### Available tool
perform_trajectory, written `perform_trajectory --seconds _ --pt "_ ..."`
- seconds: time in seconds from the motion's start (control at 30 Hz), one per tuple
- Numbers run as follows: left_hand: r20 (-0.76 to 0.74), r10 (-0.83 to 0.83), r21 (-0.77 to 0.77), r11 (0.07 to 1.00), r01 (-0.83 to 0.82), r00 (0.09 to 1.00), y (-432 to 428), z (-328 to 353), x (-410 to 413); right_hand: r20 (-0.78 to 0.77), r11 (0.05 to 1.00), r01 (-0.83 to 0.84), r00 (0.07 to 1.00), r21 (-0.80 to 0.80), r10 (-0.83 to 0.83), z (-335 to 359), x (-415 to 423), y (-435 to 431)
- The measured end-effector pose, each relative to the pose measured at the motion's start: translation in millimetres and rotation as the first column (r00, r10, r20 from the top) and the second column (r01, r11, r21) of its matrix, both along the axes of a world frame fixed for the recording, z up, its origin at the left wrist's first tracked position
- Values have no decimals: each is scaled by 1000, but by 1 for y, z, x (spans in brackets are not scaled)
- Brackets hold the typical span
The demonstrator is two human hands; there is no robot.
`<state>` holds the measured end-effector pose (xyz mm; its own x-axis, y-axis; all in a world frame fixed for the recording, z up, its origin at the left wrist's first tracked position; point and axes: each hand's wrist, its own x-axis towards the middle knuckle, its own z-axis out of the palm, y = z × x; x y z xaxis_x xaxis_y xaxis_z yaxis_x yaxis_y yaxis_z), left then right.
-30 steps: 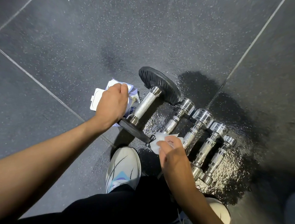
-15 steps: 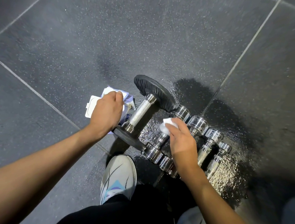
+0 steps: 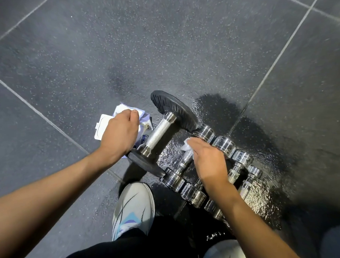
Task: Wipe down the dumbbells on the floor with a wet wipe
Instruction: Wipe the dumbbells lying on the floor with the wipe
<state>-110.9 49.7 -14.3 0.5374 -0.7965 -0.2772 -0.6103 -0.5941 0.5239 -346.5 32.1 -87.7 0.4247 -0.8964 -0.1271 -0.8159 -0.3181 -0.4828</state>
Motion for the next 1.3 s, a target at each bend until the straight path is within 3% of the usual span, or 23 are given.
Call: perform_trajectory --seconds 0.1,0.2,0.47,0.57,0.63,0.7,0.87,0.93,1.03,1.07,1.3 --pt "12 -27 10 1000 27 1000 0 1 -1 -69 993 -107 991 49 111 3 9 28" --pt "10 -17 12 1000 17 1000 -1 1 0 -28 952 -272 960 139 279 5 14 43" --pt "2 -5 18 1000 5 1000 -1 1 0 -1 996 -93 996 18 93 1 -1 -6" --pt "-3 -10 22 1000 11 1000 -2 3 0 -54 952 -289 954 97 295 5 5 18" --pt "-5 -9 19 1000 9 1000 -2 4 0 -7 898 -396 915 192 404 3 5 25" --pt "-2 -15 18 1000 15 1000 -1 3 1 1 905 -366 927 218 375 2 3 13" --pt "0 -11 17 1000 11 1000 -2 4 -2 11 996 -74 997 43 73 5 -7 -11" --pt "-3 -6 24 1000 6 1000 -2 3 -2 -27 989 -120 992 85 123 7 0 2" --pt "-7 8 23 1000 -8 1000 -2 2 -1 -55 901 -375 917 219 395 0 10 28" --pt "-7 6 21 1000 -6 1000 -2 2 -1 -33 888 -391 911 243 411 -1 10 27" --pt "7 -13 24 1000 13 1000 -2 5 -4 29 994 -109 994 8 109 -3 0 -7"
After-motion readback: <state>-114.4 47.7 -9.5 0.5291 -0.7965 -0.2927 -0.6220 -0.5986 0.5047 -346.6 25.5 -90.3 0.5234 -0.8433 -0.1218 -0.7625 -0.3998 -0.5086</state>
